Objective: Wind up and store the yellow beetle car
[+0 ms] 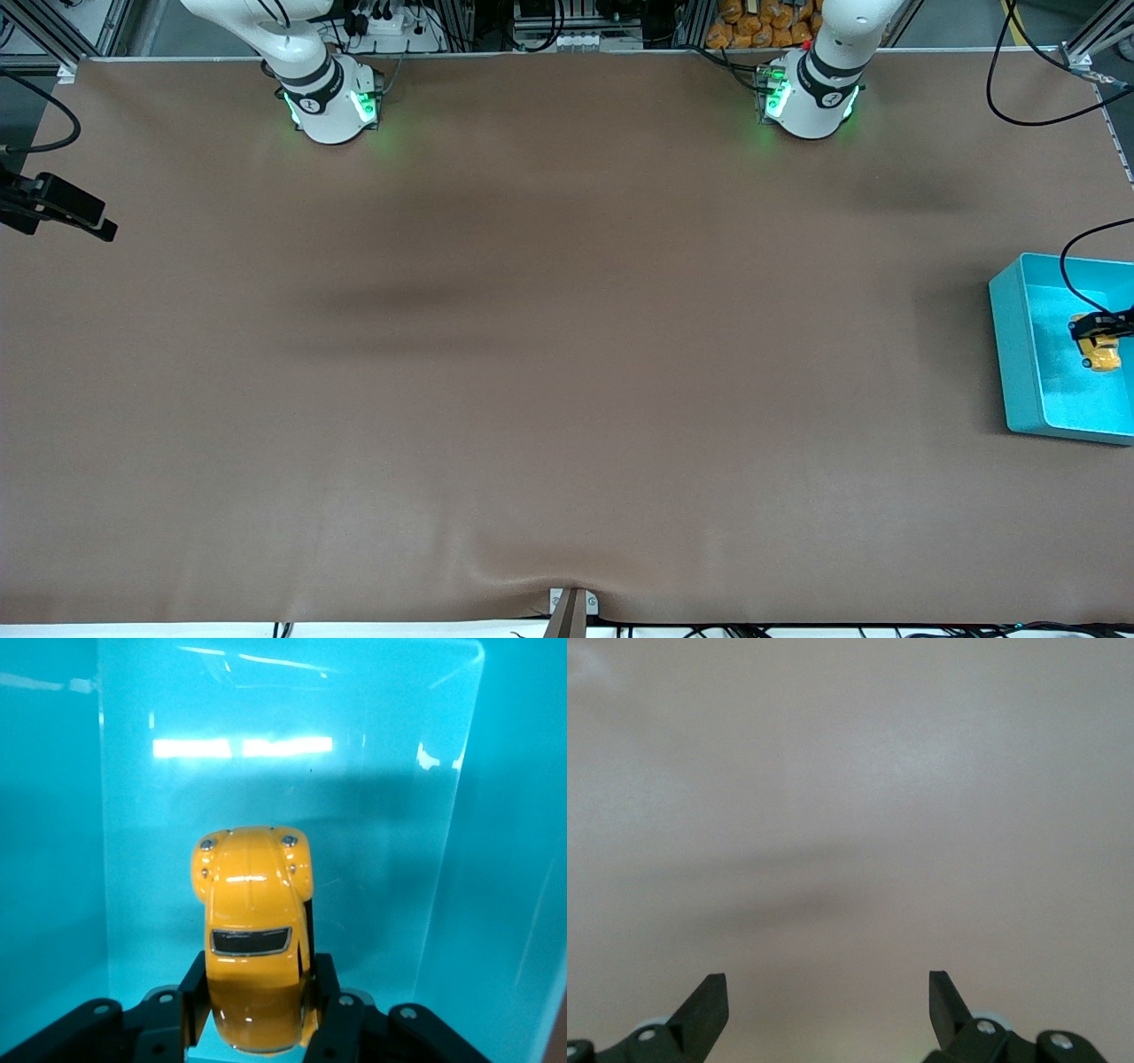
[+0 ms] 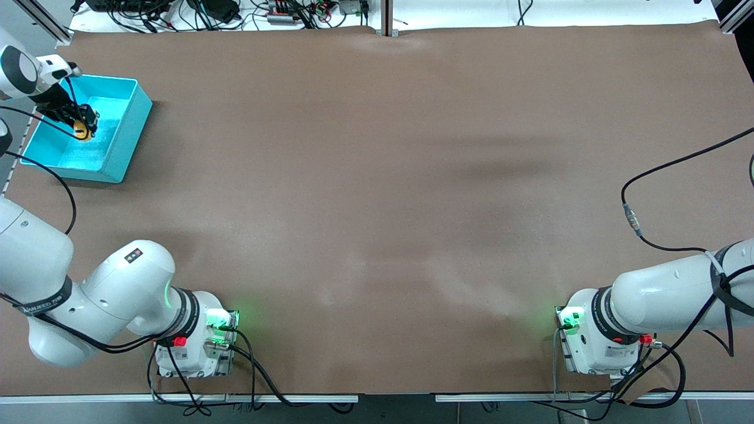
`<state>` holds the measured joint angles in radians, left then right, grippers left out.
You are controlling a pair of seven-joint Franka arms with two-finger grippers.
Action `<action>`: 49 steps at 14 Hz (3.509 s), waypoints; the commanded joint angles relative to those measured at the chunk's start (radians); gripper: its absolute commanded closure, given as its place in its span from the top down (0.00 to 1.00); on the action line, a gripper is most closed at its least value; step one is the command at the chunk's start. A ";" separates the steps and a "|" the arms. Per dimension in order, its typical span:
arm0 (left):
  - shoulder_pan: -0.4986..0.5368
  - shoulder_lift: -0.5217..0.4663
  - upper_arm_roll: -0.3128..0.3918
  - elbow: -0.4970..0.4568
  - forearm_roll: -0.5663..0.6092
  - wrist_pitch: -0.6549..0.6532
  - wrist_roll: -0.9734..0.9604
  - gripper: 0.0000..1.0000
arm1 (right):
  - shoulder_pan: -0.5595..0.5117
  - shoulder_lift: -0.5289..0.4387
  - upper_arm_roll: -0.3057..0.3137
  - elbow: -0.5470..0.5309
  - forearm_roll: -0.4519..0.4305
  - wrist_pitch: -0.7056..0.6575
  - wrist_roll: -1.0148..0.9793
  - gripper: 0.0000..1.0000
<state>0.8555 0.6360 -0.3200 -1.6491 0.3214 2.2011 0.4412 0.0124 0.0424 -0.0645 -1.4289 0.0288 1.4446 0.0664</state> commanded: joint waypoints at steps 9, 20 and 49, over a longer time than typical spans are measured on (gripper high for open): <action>0.010 0.062 0.012 0.020 0.099 0.028 -0.004 1.00 | -0.008 -0.003 0.005 -0.005 -0.001 0.000 0.000 1.00; -0.001 -0.174 -0.135 0.011 0.099 -0.150 -0.159 1.00 | -0.006 -0.001 0.005 -0.005 0.000 0.002 0.000 1.00; -0.842 -0.661 0.233 0.124 -0.272 -0.784 -0.476 1.00 | -0.080 -0.003 0.065 -0.004 0.002 0.007 -0.002 1.00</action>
<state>0.0581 -0.0240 -0.1141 -1.5644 0.0676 1.4594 -0.0036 -0.0386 0.0429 -0.0237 -1.4341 0.0288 1.4486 0.0664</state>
